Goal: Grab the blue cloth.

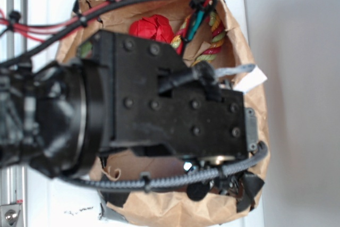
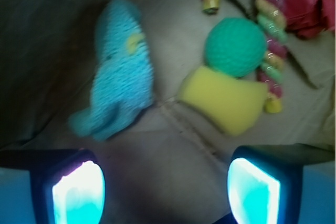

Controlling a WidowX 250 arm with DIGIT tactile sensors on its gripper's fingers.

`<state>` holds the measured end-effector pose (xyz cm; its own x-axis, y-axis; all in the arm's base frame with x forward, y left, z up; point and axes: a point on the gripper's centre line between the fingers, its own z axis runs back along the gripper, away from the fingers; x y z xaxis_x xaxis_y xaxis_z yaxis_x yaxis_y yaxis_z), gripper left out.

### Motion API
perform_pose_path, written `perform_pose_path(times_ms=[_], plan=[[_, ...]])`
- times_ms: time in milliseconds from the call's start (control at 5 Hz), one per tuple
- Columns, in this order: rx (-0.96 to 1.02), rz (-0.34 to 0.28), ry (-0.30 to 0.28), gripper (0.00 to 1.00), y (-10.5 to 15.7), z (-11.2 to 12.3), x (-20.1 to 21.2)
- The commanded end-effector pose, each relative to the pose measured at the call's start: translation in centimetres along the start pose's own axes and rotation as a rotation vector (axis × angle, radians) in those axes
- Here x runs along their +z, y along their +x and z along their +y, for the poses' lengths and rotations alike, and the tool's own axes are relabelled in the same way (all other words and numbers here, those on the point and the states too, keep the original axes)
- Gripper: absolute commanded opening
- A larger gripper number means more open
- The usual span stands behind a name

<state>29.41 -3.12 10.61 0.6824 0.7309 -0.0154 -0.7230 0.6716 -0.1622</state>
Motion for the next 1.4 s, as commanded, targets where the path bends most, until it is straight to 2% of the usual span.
perform_pose_path(times_ms=[0, 400, 600, 1200], plan=[[0.114, 0.045, -0.131, 1.0, 2.08, -1.64, 1.88], [0.153, -0.05, -0.239, 1.0, 2.43, -1.8, 1.87], [0.134, -0.098, -0.246, 1.0, 2.98, -0.93, 1.2], [0.134, -0.098, -0.246, 1.0, 2.98, -0.93, 1.2]])
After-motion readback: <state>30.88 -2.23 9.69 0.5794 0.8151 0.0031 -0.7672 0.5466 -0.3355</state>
